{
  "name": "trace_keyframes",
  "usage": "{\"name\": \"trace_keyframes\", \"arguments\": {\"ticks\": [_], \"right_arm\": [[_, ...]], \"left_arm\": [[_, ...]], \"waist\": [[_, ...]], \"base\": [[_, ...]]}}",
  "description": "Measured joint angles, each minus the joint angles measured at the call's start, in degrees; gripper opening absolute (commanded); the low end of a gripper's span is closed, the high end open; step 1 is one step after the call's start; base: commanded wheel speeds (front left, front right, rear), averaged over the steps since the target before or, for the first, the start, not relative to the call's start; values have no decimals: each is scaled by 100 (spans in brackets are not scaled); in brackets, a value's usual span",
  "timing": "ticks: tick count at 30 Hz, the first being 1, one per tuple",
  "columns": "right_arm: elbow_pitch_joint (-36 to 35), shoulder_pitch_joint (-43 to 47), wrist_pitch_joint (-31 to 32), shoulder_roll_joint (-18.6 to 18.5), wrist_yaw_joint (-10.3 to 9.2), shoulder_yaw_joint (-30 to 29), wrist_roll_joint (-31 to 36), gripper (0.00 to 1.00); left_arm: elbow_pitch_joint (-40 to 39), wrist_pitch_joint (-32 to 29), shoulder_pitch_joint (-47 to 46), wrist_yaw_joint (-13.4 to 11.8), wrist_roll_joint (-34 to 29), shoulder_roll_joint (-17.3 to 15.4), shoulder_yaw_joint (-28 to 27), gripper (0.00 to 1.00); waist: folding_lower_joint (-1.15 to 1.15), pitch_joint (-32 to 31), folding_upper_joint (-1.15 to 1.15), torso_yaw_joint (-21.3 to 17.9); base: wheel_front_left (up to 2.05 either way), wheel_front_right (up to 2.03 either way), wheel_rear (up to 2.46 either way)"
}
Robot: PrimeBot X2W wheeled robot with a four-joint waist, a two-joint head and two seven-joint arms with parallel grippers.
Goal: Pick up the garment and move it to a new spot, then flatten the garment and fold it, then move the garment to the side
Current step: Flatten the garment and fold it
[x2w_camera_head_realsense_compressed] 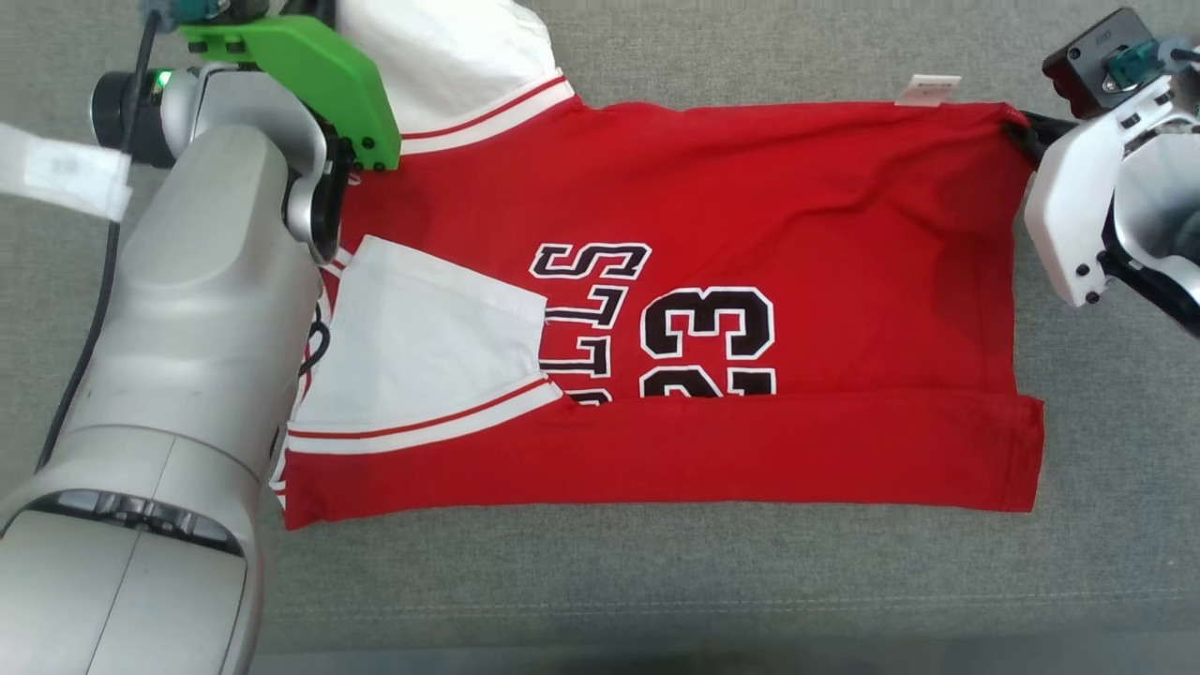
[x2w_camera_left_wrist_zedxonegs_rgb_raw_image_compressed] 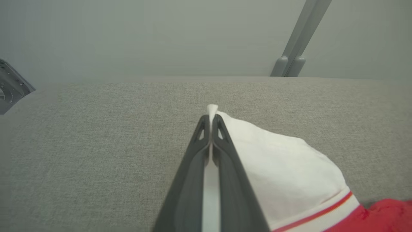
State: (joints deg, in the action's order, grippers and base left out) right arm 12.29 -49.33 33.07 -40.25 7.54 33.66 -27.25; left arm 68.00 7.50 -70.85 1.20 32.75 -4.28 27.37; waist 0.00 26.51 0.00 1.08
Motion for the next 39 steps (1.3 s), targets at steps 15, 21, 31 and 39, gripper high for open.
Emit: {"name": "trace_keyframes", "arguments": {"ticks": [15, 21, 31, 39], "right_arm": [[-227, 738, -224, -196, 0, 709, 71, 0], [-263, 822, -189, -388, 0, 1268, 144, 0], [-102, 653, -226, -501, 0, 2114, 47, 0], [41, 198, -241, -635, 0, 2943, 63, 0]], "left_arm": [[-1218, 603, 1812, -107, 401, -269, -320, 0], [-2185, 355, 2771, -411, 453, -380, -242, 0], [-4052, -413, 4447, -1072, 660, -733, -201, 0], [-4976, -772, 5064, -1438, 766, -899, -223, 0]], "waist": [[0, -982, 0, 211], [-1, -1350, 0, 247], [0, -1637, 0, 350], [-1, -1701, 0, 433]], "base": [[0, 0, 0], [0, 0, 0], [0, 0, 0], [0, 0, 0]]}}
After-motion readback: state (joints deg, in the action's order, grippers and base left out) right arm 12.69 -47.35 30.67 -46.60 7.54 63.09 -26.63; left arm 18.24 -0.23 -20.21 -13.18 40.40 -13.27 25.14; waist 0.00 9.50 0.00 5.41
